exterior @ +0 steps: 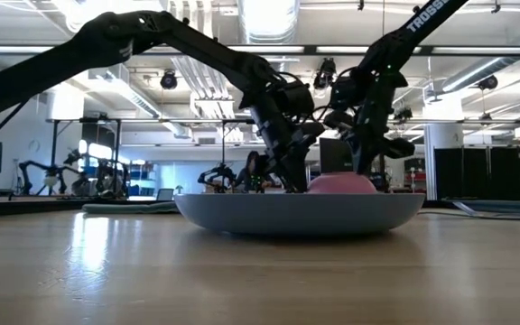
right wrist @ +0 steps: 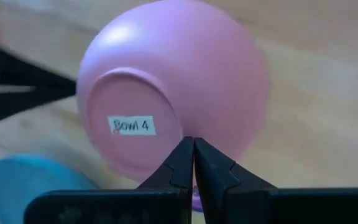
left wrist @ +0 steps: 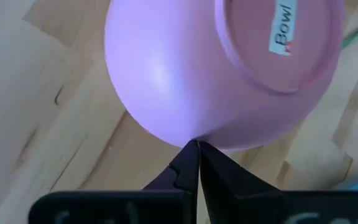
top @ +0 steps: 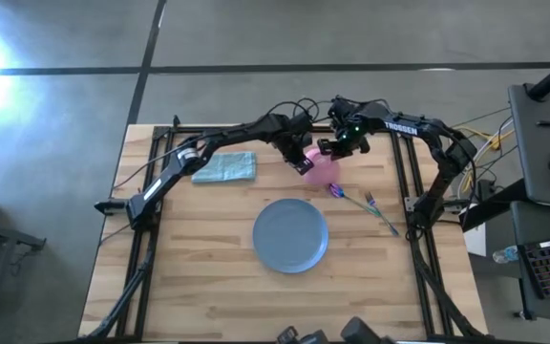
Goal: Set table place
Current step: Put the pink bowl on top of the blue plate
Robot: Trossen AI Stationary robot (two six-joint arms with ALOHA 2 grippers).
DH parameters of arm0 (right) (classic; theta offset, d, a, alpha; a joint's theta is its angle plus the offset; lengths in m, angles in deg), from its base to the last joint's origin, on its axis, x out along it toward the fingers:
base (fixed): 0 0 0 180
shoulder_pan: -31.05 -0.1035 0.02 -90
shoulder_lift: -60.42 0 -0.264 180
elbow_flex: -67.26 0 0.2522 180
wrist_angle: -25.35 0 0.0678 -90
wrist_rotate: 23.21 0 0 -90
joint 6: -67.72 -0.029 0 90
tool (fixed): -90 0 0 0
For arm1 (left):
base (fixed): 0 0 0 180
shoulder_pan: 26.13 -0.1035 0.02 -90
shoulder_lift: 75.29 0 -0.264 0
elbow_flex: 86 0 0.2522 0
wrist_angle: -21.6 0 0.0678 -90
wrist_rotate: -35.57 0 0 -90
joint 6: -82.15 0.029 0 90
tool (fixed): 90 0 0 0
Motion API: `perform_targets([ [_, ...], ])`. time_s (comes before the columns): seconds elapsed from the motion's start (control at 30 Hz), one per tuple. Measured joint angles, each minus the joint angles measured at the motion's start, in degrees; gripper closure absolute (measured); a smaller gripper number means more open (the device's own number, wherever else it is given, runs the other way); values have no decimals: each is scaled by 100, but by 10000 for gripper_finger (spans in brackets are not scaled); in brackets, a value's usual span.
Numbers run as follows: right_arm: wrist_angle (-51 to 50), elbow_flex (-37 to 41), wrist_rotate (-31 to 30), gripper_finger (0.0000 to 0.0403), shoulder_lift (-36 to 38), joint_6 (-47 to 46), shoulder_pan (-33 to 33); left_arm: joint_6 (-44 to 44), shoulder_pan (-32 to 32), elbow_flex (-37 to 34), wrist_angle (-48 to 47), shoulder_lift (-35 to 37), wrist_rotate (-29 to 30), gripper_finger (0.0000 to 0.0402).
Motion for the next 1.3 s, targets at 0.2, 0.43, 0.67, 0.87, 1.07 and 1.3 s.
perform_targets([
  [0.2, 59, -348, -796, 394, 244, 198, -11, -313, 7, 39, 147, 0, -31, 402],
  [0.43, -246, -613, -835, 394, 352, 409, 164, -411, -49, 42, 148, 4, -83, 402],
  [0.67, -478, -391, -1829, 394, 172, 344, 395, -415, -45, 152, 366, 0, -48, 402],
  [0.87, -449, -198, -1564, 394, -332, 284, 773, -431, -74, 147, 405, 4, -15, 402],
  [1.07, -218, -303, -1534, 394, -783, 323, 821, -431, -74, 140, 410, 4, -2, 402],
  [1.3, -122, -430, -1045, 394, -1150, 401, 785, -425, -90, 42, 411, 4, -8, 402],
])
